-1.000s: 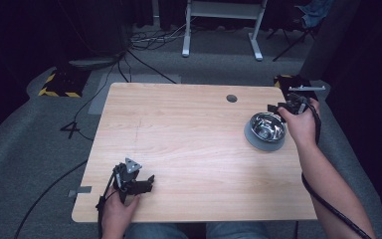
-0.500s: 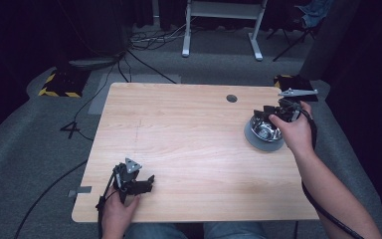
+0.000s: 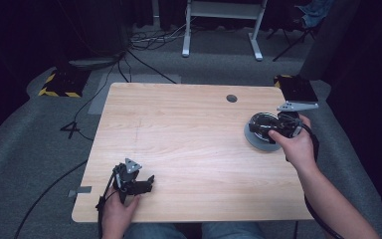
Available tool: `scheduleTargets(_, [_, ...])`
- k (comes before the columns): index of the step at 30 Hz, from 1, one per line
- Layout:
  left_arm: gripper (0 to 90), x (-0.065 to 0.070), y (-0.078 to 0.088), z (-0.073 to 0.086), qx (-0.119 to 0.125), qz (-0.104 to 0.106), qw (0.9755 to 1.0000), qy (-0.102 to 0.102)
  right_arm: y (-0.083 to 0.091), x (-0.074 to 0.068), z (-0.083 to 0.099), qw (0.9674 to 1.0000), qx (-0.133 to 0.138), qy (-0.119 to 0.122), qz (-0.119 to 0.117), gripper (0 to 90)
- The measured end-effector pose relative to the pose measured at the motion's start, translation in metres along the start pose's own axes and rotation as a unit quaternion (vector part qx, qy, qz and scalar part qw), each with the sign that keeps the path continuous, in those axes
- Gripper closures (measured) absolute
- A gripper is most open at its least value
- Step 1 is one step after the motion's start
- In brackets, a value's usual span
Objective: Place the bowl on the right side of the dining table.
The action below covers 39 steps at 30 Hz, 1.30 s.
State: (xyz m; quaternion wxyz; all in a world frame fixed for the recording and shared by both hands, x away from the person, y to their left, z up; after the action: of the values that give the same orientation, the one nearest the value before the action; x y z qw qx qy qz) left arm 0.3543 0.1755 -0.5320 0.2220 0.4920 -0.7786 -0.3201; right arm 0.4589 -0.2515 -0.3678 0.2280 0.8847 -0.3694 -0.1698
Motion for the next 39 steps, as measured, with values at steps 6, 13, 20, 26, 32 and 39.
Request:
scheduleTargets(6, [15.0,0.0,0.0,0.0,0.0,0.0,1.0,0.0,0.006,-0.008,0.015,0.9994,0.003,0.029,-0.019,47.6])
scheduleTargets(13, [15.0,0.0,0.0,0.0,0.0,0.001,1.0,0.001,0.007,-0.015,0.035,0.9989,-0.001,0.034,-0.032,47.6])
scheduleTargets(20, [15.0,0.0,0.0,0.0,0.0,0.001,1.0,0.0,-0.003,-0.022,0.069,0.9979,-0.016,0.012,-0.061,47.7])
scheduleTargets(26, [15.0,0.0,0.0,0.0,-0.001,0.0,1.0,0.001,-0.011,-0.025,0.09,0.9969,-0.01,0.014,-0.077,48.1])
scheduleTargets(32, [15.0,0.0,0.0,0.0,0.0,-0.001,1.0,0.002,-0.02,-0.032,0.112,0.9971,-0.016,0.013,-0.073,48.5])
scheduleTargets(39, [15.0,0.0,0.0,0.0,-0.001,0.0,1.0,0.001,-0.032,-0.037,0.133,0.9968,-0.042,0.012,-0.067,48.1])
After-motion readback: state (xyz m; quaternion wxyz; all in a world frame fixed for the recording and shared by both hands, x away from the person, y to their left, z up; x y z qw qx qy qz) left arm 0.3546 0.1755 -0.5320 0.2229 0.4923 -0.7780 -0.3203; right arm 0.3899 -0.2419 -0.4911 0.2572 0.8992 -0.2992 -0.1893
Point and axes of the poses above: each handheld gripper's, and its own axes: y roughly backward along the jaws, z roughly out of its underside, x roughly to its right, the point moved 4 cm from there along -y, roughly forward along the jaws, and after that the axes turned 1 degree about x, right-handed, at the moved point
